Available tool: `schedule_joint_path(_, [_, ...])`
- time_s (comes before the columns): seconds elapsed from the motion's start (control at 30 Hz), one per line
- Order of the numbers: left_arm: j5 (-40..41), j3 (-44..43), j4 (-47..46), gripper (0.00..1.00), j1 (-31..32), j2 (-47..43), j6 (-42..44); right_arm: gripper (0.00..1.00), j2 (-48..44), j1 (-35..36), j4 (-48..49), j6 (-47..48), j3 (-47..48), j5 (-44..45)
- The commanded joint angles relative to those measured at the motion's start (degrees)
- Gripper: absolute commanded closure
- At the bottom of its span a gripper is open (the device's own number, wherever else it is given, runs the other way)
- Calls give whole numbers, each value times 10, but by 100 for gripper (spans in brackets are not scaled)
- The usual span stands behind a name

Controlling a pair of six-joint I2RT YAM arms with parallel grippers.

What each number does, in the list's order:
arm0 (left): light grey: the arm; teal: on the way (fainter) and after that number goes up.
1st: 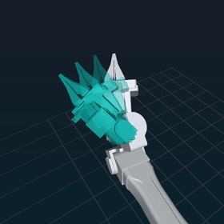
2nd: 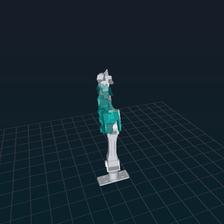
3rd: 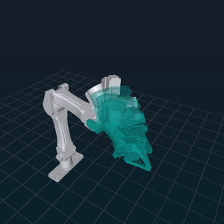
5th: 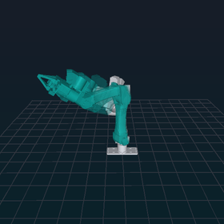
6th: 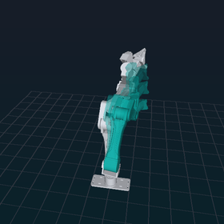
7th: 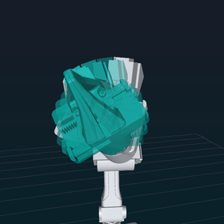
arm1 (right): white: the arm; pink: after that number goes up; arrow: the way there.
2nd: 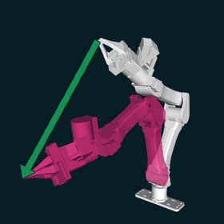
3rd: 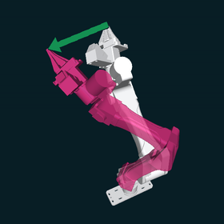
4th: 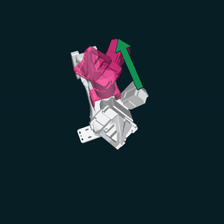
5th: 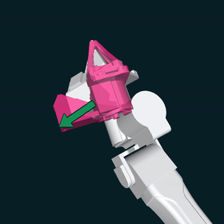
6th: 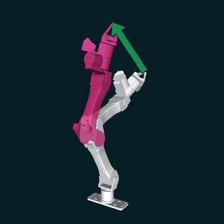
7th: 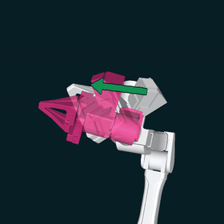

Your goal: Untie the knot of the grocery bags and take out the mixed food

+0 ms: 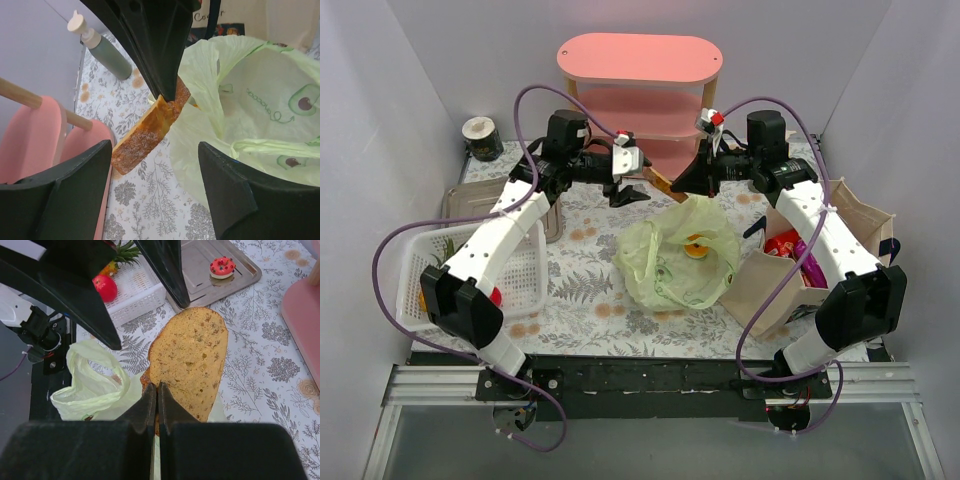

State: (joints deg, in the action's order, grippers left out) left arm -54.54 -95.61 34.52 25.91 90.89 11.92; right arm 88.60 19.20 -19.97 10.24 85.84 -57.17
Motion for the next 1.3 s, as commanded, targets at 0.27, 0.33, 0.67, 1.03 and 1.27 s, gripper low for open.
schedule_joint_path(0.27, [55, 48, -90, 51, 44, 8, 48, 99, -19, 11, 19, -9, -4, -23])
schedule_joint_path(0.33, [54, 51, -90, 64, 48, 8, 44, 99, -22, 11, 25, -16, -11, -15])
schedule_joint_path(0.67, [177, 68, -64, 100, 48, 13, -144, 2, -57, 10, 84, -34, -103, 155])
schedule_joint_path(1.03, [302, 33, -82, 100, -213, 18, -459, 2, -43, 7, 81, -38, -112, 138])
schedule_joint_path(1.27, [369, -20, -11, 100, -374, 93, -519, 2, -35, 7, 93, -40, -116, 126])
